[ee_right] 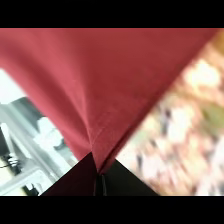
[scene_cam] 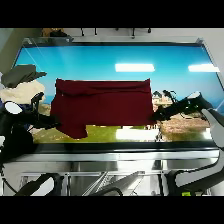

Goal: Fold the shirts.

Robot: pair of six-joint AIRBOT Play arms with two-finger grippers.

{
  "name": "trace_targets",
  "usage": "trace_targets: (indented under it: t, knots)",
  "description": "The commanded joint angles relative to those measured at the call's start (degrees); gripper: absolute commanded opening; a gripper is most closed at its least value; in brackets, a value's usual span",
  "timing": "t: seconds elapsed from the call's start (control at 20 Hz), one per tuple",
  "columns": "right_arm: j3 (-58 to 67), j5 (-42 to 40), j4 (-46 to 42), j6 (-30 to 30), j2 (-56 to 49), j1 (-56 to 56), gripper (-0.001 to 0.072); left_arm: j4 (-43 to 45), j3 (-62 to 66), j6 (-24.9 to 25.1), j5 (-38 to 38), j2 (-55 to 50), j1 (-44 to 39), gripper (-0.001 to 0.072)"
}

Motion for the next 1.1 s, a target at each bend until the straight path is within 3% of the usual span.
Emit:
trace_targets:
  t: [0.0,0.2,0.3,0.45,0.6,1.0,1.05]
  knots:
    - [-6.01,-1.11,-6.21,2.54,7.43,-3.96,0.0019,0.02,-0.35,-1.16,-7.21,4.22,0.04,0.0017]
    - [-9.07,-4.17,-5.49,2.45,16.11,-7.08,0.002,0.0,-0.61,-2.64,-5.2,10.6,0.04,0.0017]
    - [-8.68,-8.39,0.96,-0.2,17.31,-6.1,0.002,-0.17,2.84,-2.62,-1.84,9.07,0.04,0.0017]
    - [-5.97,-15.56,8.59,-3.63,14.6,-2.08,0.002,-0.55,11.45,-2.58,-1.81,0.81,-0.31,0.0017]
    - [-0.7,-23.54,8.81,-4.02,9.11,1.18,0.0021,-0.46,21.46,-2.58,-1.05,-8.5,-1.84,0.0017]
    - [10.16,-33.42,11.32,-9.03,-7.72,4.61,0.0022,-0.44,40.81,-2.4,2.8,-33.4,-4.87,0.0018]
    - [10.64,-33.33,11.28,-9.01,-8.44,4.57,0.0077,-0.42,42.21,-2.4,2.73,-35.6,-5.18,0.0019]
